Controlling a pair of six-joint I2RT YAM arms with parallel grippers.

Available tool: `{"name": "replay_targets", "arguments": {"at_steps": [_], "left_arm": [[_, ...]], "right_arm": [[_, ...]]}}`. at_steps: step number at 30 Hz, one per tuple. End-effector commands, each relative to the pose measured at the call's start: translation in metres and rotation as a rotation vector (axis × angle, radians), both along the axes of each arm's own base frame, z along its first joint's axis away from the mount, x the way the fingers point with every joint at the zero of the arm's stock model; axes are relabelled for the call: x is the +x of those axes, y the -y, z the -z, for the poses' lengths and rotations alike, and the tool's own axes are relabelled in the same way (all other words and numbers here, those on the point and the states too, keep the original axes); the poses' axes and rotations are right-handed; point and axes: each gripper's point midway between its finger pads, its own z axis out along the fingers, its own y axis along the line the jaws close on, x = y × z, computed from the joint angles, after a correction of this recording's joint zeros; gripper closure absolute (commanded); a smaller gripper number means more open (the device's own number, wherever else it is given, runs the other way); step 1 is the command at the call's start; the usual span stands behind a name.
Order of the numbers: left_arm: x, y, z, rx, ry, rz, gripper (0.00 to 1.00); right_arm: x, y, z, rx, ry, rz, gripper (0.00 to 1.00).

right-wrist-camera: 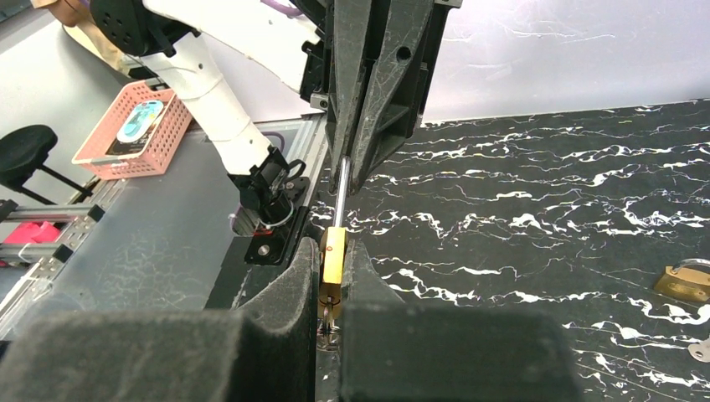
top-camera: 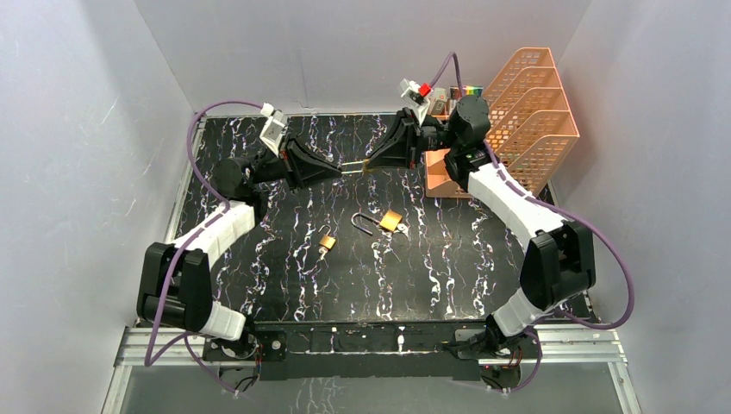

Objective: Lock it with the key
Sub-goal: Lock the lock.

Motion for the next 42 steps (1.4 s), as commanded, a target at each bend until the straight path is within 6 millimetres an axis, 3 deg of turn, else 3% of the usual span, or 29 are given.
{"name": "replay_targets", "arguments": {"at_steps": [1,20,32,42], "left_arm": [[-0.010,0.000,-0.022,-0.040,0.168,0.018,1.00],[-0.016,0.011,-0.024,-0.046,0.172,0.066,1.00],[-0.002,0.013,-0.035,-0.120,0.147,0.001,1.00],[-0.007,0.018,-0.046,-0.153,0.168,0.001,1.00]], "right_arm": [[-0.007,-0.004,-0.028,0.044,0.090,-0.025,1.00],[-0.010,-0.022,-0.030,0.064,0.097,-0.031,1.00],[-0.030,-0.061,-0.017,0.063,0.064,-0.104,1.00],[-0.039,-0.088,0.001,0.055,0.032,-0.127,1.00]]}}
